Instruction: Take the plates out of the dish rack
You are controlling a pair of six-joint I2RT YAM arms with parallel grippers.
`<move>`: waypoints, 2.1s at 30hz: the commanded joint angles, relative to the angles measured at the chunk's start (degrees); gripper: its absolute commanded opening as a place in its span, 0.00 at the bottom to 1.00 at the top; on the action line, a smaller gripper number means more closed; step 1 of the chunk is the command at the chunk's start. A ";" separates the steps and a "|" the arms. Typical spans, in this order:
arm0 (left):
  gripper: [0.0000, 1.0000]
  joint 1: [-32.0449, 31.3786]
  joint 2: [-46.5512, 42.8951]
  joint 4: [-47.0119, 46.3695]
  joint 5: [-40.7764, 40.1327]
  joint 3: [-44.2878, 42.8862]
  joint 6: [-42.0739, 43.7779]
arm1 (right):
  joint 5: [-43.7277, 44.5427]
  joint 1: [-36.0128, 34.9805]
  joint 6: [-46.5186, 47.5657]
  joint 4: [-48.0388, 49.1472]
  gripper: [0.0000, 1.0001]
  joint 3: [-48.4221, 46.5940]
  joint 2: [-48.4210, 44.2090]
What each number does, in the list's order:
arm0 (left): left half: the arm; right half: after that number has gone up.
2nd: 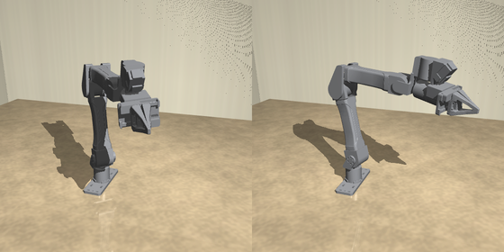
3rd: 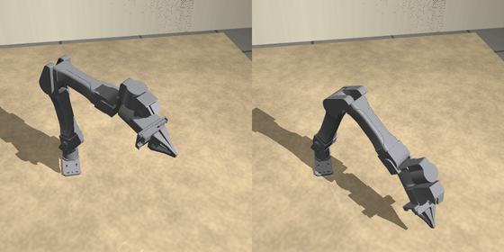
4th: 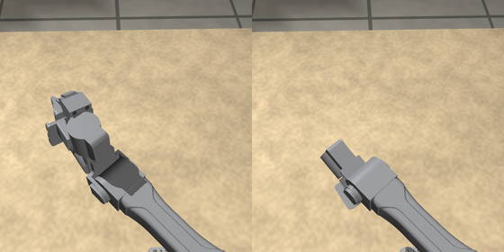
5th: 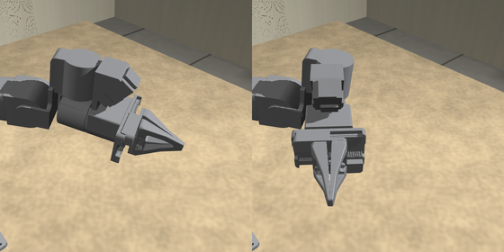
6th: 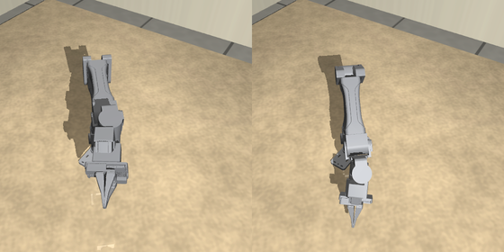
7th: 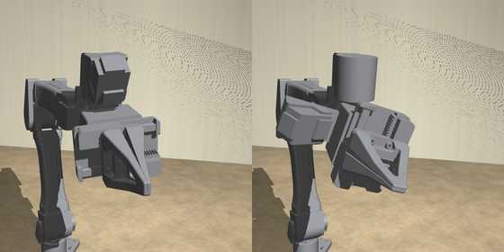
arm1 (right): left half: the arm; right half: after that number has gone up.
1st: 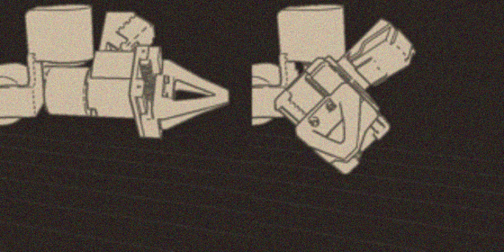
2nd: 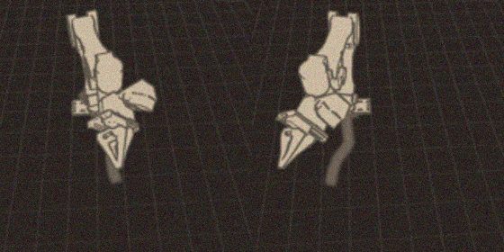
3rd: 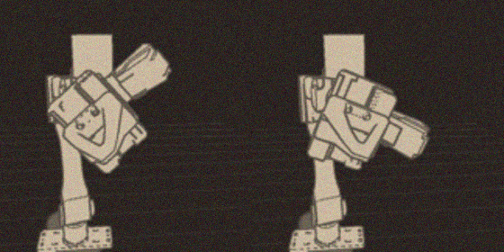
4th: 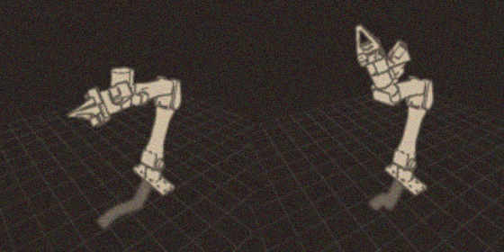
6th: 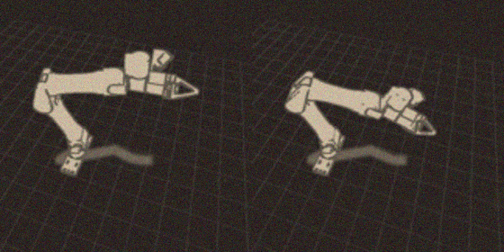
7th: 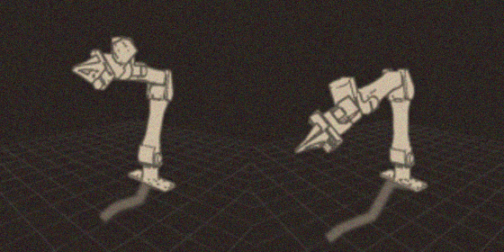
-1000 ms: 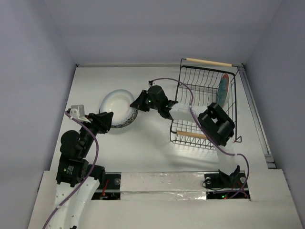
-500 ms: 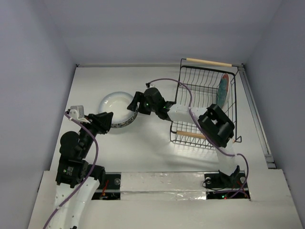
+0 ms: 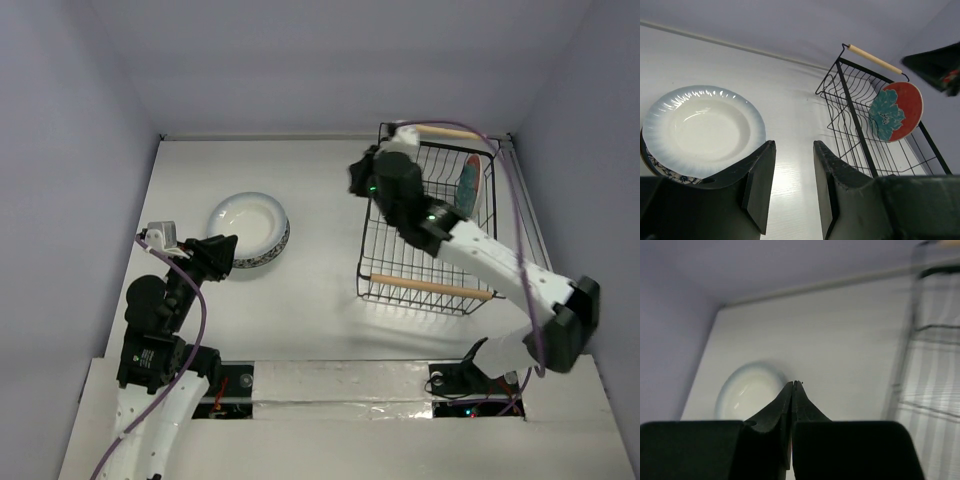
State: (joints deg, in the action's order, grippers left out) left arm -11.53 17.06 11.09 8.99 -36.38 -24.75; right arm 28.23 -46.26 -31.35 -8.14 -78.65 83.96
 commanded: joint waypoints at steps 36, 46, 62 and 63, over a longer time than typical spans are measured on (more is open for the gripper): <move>0.32 -1.83 -1.33 -1.34 -0.03 -0.53 -0.03 | 23.10 35.54 21.59 -15.33 0.00 3.59 1.47; 0.32 -1.83 -0.98 -1.34 -0.03 -0.53 -0.03 | 28.30 29.92 25.65 -14.52 0.00 0.71 -7.93; 0.33 -0.78 0.43 -1.43 0.24 -0.62 -0.03 | -22.99 19.03 -0.96 7.42 0.00 5.96 -19.13; 0.34 -0.78 0.52 -1.42 0.23 -0.53 -0.03 | -24.78 17.80 -2.21 10.48 0.00 6.23 -17.36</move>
State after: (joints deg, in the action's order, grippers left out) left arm -12.71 16.78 11.09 8.97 -36.38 -24.75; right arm 20.62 -24.95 -22.65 -18.72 -73.21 62.15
